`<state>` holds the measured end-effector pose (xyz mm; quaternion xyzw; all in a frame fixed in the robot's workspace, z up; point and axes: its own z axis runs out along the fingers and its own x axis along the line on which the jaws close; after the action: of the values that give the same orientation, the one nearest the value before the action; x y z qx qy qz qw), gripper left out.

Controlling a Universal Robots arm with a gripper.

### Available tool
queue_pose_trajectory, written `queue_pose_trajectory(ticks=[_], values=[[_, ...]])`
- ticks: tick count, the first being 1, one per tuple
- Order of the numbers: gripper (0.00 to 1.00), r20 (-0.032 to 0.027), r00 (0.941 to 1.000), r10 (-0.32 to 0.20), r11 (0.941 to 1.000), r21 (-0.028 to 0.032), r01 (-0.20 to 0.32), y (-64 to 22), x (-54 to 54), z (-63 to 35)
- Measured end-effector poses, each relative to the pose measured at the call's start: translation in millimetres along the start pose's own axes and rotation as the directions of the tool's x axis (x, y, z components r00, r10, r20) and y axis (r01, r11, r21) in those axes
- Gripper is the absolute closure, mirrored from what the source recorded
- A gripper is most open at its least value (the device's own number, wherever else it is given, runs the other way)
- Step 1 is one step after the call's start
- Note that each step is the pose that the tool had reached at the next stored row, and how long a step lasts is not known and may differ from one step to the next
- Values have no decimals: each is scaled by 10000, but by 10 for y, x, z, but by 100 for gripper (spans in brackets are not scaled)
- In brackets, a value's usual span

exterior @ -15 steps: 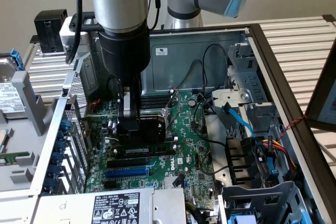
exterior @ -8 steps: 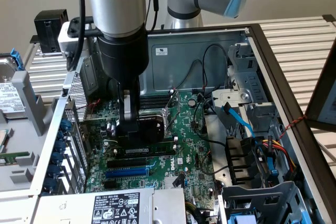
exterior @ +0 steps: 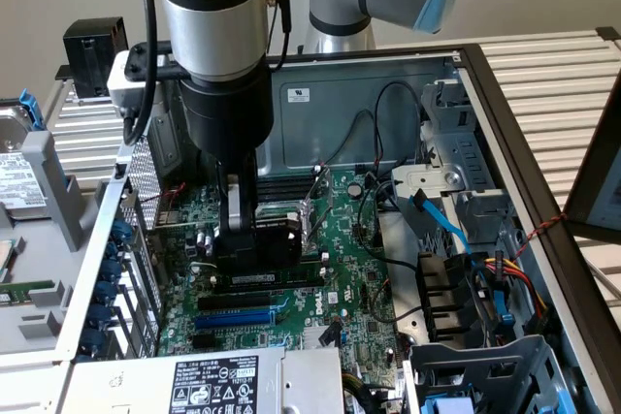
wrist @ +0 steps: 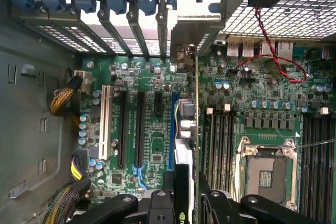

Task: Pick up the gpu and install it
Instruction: 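Insert the gpu into the slot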

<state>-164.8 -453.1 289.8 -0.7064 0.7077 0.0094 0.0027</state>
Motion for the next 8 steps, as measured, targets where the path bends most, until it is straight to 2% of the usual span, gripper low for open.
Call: queue_pose_trajectory(ticks=[8], values=[[73, -54, 10000, 17, 10000, 3, -17, 0, 8, 26]])
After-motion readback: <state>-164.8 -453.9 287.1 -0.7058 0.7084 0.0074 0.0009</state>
